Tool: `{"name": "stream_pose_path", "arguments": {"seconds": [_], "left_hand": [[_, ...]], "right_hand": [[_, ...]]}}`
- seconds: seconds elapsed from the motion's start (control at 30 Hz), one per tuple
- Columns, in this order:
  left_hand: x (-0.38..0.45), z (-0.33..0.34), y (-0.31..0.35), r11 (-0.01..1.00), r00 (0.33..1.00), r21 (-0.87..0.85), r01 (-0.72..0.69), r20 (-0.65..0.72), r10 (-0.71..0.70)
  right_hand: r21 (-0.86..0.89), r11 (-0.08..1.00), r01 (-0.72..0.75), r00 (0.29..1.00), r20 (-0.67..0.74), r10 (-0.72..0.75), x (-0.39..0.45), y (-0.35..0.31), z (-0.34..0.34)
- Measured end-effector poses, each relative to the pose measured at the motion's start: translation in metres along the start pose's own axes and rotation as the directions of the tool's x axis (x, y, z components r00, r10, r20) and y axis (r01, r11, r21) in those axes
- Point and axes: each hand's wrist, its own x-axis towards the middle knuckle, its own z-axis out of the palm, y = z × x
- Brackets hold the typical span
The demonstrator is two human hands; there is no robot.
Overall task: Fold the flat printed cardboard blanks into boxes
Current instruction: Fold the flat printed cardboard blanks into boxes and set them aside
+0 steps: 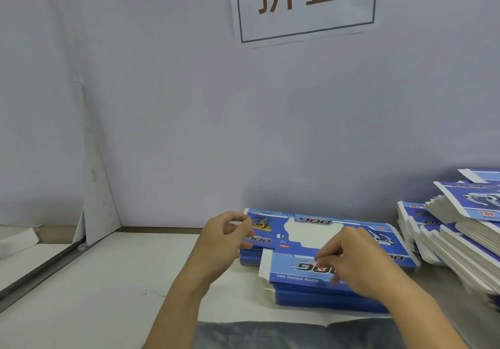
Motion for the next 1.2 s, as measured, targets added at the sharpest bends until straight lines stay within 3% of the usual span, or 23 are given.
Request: {"name": "stream_pose_path", "arguments": {"seconds": [0.07, 0.23, 0.57, 0.63, 0.7, 0.77, 0.83, 0.9, 0.93, 0.97, 1.03, 1.1, 1.2], "left_hand": [[0.000, 0.001, -0.001, 1.000, 1.000, 0.007, -0.002, 0.011, 0.002], [0.001, 0.002, -0.003, 1.000, 1.000, 0.018, -0.001, 0.009, 0.001], [0.001, 0.000, -0.005, 1.000, 1.000, 0.014, -0.004, 0.005, 0.004], [0.003, 0.001, -0.004, 0.998, 0.993, -0.024, -0.053, -0.105, 0.051], [0.004, -0.001, -0.004, 0.988, 0.950, -0.069, -0.139, -0.290, 0.113], [0.005, -0.005, -0.002, 0.970, 0.876, -0.119, -0.210, -0.464, 0.133], [0.005, -0.009, 0.001, 0.950, 0.834, -0.193, -0.244, -0.541, 0.104], [0.003, -0.011, 0.006, 0.923, 0.855, -0.282, -0.261, -0.511, 0.086], [0.001, -0.011, 0.010, 0.909, 0.878, -0.320, -0.266, -0.471, 0.091], [-0.003, -0.010, 0.016, 0.902, 0.897, -0.336, -0.273, -0.427, 0.113], [-0.009, -0.009, 0.030, 0.881, 0.914, -0.342, -0.327, -0.350, 0.203], [-0.013, -0.009, 0.044, 0.822, 0.902, -0.394, -0.411, -0.306, 0.304], [-0.017, -0.007, 0.058, 0.776, 0.869, -0.415, -0.475, -0.360, 0.339]], "right_hand": [[0.030, 1.000, 0.009, 1.000, 0.012, -0.010, 0.000, 0.001, 0.001], [-0.052, 0.998, -0.035, 0.965, 0.257, 0.048, -0.005, -0.004, 0.013], [-0.123, 0.992, 0.016, 0.984, 0.179, 0.006, 0.001, -0.001, 0.017], [-0.068, 0.996, 0.065, 0.994, 0.087, -0.059, 0.000, -0.003, 0.012], [-0.046, 0.989, 0.143, 0.981, -0.125, -0.147, 0.001, -0.006, 0.003], [-0.084, 0.966, 0.246, 0.862, -0.436, -0.258, 0.001, -0.013, -0.011], [-0.087, 0.924, 0.372, 0.635, -0.702, -0.322, -0.004, -0.026, -0.033], [-0.078, 0.876, 0.476, 0.431, -0.847, -0.310, -0.012, -0.039, -0.054], [-0.040, 0.853, 0.520, 0.388, -0.879, -0.278, -0.015, -0.044, -0.062], [0.023, 0.824, 0.566, 0.386, -0.891, -0.241, -0.018, -0.049, -0.068], [0.177, 0.746, 0.642, 0.455, -0.871, -0.184, -0.023, -0.057, -0.073], [0.376, 0.640, 0.670, 0.584, -0.800, -0.141, -0.026, -0.064, -0.069], [0.608, 0.514, 0.605, 0.760, -0.632, -0.148, -0.025, -0.070, -0.054]]}}
